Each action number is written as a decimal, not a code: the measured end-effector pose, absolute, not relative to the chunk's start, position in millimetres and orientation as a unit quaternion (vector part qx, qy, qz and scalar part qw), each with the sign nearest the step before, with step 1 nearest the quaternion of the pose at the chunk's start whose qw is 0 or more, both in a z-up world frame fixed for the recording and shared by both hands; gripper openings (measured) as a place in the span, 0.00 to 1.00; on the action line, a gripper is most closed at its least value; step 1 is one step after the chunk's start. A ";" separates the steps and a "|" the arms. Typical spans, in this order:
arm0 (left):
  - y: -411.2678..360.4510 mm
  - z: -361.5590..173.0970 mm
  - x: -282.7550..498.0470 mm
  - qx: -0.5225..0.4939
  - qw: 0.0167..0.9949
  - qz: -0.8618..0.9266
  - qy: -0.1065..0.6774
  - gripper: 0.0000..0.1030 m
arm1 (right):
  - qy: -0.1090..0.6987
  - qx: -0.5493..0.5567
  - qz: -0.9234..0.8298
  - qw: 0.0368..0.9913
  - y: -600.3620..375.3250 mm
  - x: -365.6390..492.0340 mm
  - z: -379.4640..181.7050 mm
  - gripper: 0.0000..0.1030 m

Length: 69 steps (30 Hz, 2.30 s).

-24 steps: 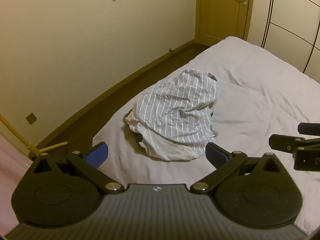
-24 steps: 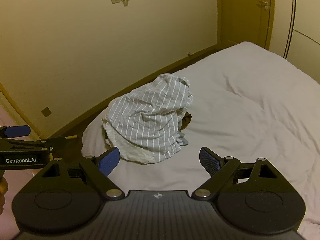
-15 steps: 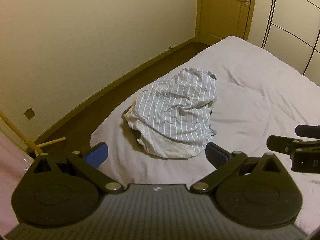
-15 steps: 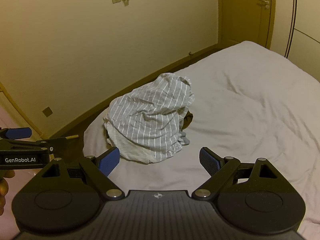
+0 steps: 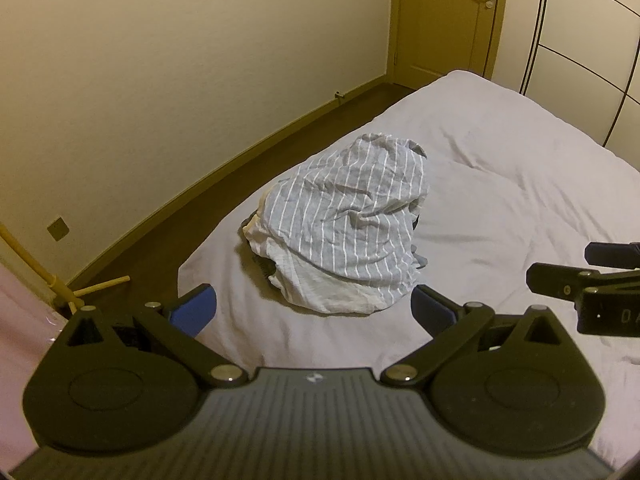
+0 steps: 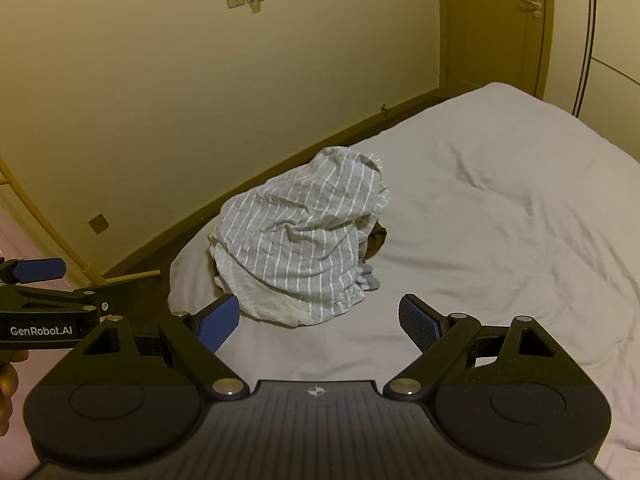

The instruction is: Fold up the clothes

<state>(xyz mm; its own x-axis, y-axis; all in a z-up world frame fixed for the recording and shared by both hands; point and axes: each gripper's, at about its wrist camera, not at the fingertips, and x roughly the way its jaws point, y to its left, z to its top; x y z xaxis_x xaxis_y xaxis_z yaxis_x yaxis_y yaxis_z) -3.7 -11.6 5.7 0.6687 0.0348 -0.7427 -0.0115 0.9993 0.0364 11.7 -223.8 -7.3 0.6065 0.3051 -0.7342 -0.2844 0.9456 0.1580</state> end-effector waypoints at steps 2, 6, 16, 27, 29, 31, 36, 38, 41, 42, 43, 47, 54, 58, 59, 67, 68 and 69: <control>-13.8 5.6 -2.7 0.015 0.913 0.013 0.407 0.99 | 0.411 0.013 0.165 0.896 -226.3 12.6 -6.9 0.86; -19.1 4.9 -1.8 0.015 0.914 0.014 0.406 0.99 | 0.410 0.013 0.166 0.897 -232.0 13.1 -6.8 0.86; -29.4 3.6 -1.1 0.014 0.914 0.018 0.404 0.99 | 0.407 0.010 0.170 0.897 -243.4 17.5 -6.5 0.86; -39.7 -7.6 -3.7 0.013 0.908 0.022 0.418 0.99 | 0.417 0.010 0.176 0.892 -256.6 19.5 -14.5 0.86; -42.2 -8.9 -4.1 0.014 0.907 0.024 0.420 0.99 | 0.419 0.012 0.177 0.891 -260.7 19.5 -16.1 0.86; -45.2 -10.0 -3.9 0.015 0.907 0.025 0.420 0.99 | 0.420 0.013 0.176 0.890 -264.6 20.2 -17.4 0.86; -54.9 -14.5 -1.1 0.016 0.906 0.023 0.423 0.99 | 0.424 0.018 0.168 0.890 -277.2 23.1 -21.3 0.86; -58.4 -15.9 -0.4 0.020 0.906 0.023 0.422 0.99 | 0.422 0.017 0.165 0.891 -282.9 24.5 -21.7 0.86; -59.1 -19.3 -2.8 0.023 0.909 0.033 0.414 0.99 | 0.425 0.017 0.161 0.891 -288.7 28.9 -27.8 0.86; -57.5 -20.9 -3.4 0.024 0.910 0.038 0.413 0.99 | 0.427 0.015 0.159 0.890 -289.2 30.4 -30.9 0.86; -54.6 -23.1 -2.9 0.025 0.909 0.040 0.414 0.99 | 0.428 0.010 0.157 0.890 -289.3 31.7 -33.7 0.86; -40.1 -30.4 8.4 0.034 0.908 0.046 0.414 0.99 | 0.412 -0.029 0.160 0.897 -283.2 35.9 -38.7 0.86; -17.6 -52.1 54.1 0.095 0.909 0.021 0.406 0.99 | 0.402 -0.037 0.158 0.901 -269.0 76.4 -47.6 0.86; -2.3 -70.9 97.3 0.125 0.910 -0.019 0.395 0.99 | 0.396 -0.047 0.157 0.904 -254.9 113.6 -54.1 0.86; 3.1 -76.5 109.6 0.130 0.909 -0.027 0.395 0.99 | 0.398 -0.052 0.157 0.902 -248.5 124.9 -56.9 0.86; 57.3 -126.6 203.6 0.115 0.892 -0.083 0.428 0.92 | 0.400 -0.132 0.186 0.888 -186.2 212.7 -80.1 0.85; 60.6 -132.4 213.4 0.117 0.890 -0.090 0.430 0.92 | 0.400 -0.143 0.188 0.885 -178.2 224.5 -82.6 0.85; 63.6 -139.0 223.4 0.121 0.888 -0.099 0.432 0.90 | 0.400 -0.154 0.190 0.883 -171.5 236.5 -85.4 0.85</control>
